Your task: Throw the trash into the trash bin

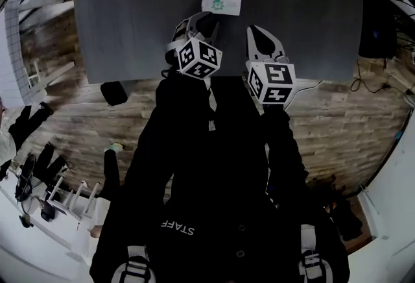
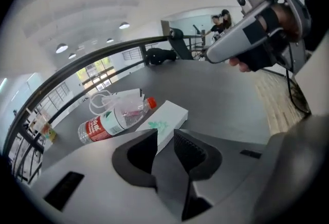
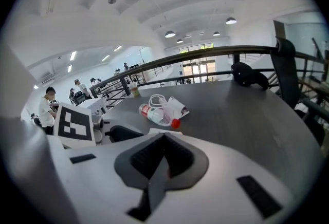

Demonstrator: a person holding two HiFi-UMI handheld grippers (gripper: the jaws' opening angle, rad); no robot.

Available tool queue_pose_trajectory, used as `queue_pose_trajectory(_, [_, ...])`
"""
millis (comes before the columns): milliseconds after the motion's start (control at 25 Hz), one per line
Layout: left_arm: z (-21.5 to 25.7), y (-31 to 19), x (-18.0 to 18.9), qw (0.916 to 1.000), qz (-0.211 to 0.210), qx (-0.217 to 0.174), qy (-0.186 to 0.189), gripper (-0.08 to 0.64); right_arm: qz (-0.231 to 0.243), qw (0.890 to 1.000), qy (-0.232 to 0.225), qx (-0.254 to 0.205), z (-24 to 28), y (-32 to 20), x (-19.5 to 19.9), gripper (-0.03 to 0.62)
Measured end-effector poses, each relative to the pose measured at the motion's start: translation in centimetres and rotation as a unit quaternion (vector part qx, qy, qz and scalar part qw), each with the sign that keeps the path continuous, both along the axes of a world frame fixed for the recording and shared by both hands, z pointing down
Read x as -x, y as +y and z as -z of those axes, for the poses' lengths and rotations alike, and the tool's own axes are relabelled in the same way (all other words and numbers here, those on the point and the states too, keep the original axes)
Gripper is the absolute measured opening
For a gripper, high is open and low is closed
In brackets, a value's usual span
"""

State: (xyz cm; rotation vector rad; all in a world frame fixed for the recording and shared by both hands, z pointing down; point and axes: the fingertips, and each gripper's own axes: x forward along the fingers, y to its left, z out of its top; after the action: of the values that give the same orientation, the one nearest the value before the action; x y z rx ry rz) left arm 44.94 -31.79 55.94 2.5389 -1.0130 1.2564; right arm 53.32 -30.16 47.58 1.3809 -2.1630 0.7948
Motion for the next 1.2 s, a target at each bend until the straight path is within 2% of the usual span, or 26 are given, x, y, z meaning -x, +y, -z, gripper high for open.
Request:
queue_pose_trajectory(160, [-2.0,-0.8,-0.9,0.9962,-0.067,-0.017,-0.053,0.095,0.004,1.0,-0.002,0.007,-1.1,-0.3,-0.3,0.014])
queue_pose_trajectory(360, [-3.5,-1.2,-1.2,0.9866,-0.121,-0.03,-0.106,0.095,0.004,1.0,0.0,0.012,-1.8,-0.4,-0.9,0.014])
queue_pose_trajectory(680, [-3.9,-1.1,-1.6,0.9744,-0.161,-0.049,-0.149,0.046,-0.007,1.0,0.003,0.016,-2.1,-0.8,-2.4,0.014])
queue_pose_trajectory(800, [-3.1,-0.9,-1.7,0.9771,-0.154,-0.045,-0.14,0.032,-0.006,1.0,0.001,0.012,-1.7,-0.8,-2.6,0.014])
queue_pose_trajectory(920, [-1.6,-0.3,-1.6,0.9842,-0.131,-0.033,-0.114,0.026,-0.003,1.0,0.0,0.008,-1.1,-0.5,-2.8,0.014])
queue_pose_trajectory(1200, [2.3,2.8,0.0,0.9987,-0.037,0.011,-0.032,0.023,0.017,1.0,-0.007,0.001,0.5,0.5,-1.9,0.014])
